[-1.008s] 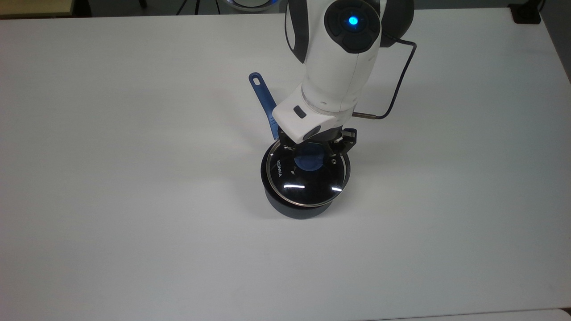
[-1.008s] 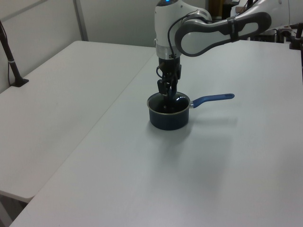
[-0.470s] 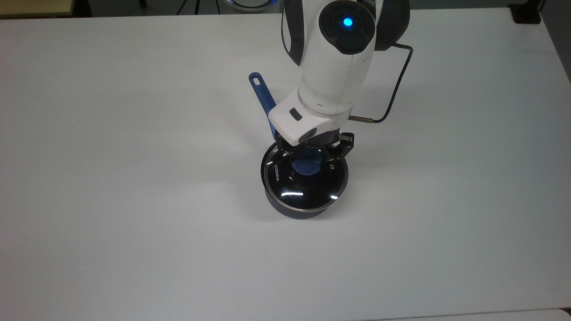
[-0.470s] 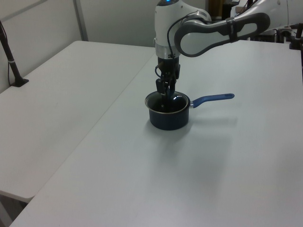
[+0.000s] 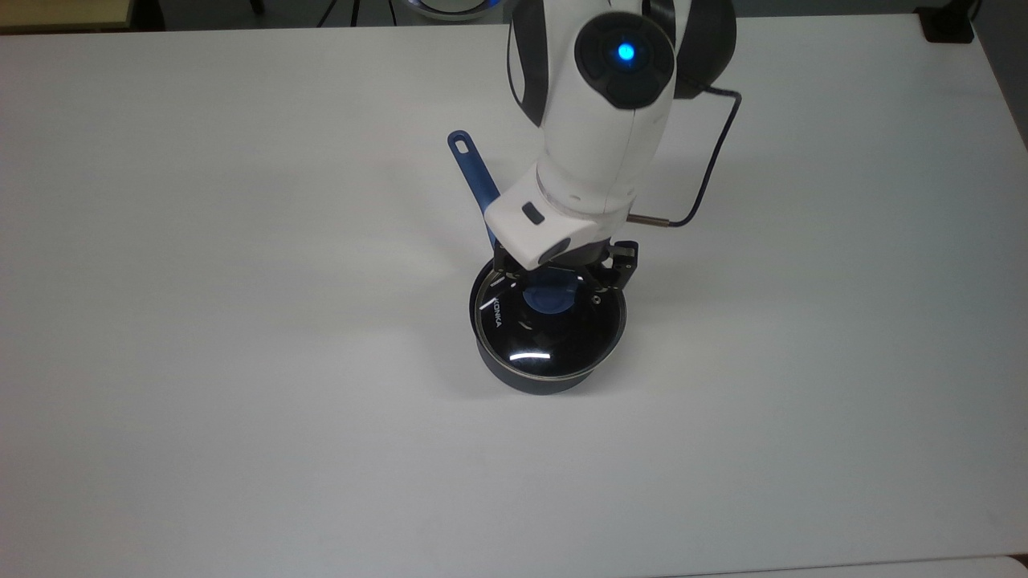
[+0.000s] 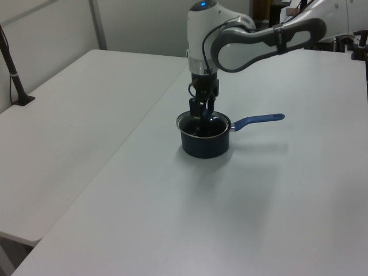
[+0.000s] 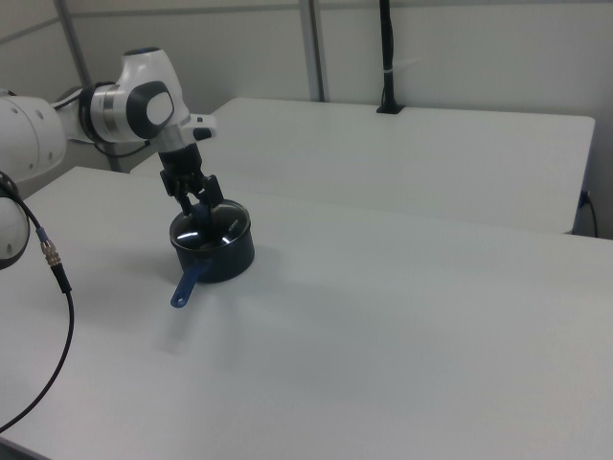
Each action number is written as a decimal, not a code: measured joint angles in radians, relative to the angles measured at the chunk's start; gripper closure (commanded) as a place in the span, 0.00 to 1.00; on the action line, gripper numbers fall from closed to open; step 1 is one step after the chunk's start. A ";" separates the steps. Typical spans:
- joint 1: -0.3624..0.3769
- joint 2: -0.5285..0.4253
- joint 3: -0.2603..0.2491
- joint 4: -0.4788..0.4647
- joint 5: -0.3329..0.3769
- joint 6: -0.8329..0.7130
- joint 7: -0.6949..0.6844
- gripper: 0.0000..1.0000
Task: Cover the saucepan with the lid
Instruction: 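Open the gripper and raise it away from the lid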
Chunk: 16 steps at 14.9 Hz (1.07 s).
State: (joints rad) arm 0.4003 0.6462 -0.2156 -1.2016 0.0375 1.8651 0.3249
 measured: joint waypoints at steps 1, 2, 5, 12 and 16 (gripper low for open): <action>0.002 0.008 0.000 0.000 0.000 0.000 0.000 0.00; 0.003 0.009 0.000 0.000 0.000 -0.004 -0.002 0.00; 0.005 -0.014 0.000 0.010 0.000 -0.045 -0.010 0.00; -0.007 -0.200 0.000 -0.064 0.013 -0.128 -0.030 0.00; -0.086 -0.427 0.032 -0.257 -0.001 -0.233 -0.176 0.00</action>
State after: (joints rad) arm 0.3143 0.2189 -0.1839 -1.4587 0.0363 1.6317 0.1485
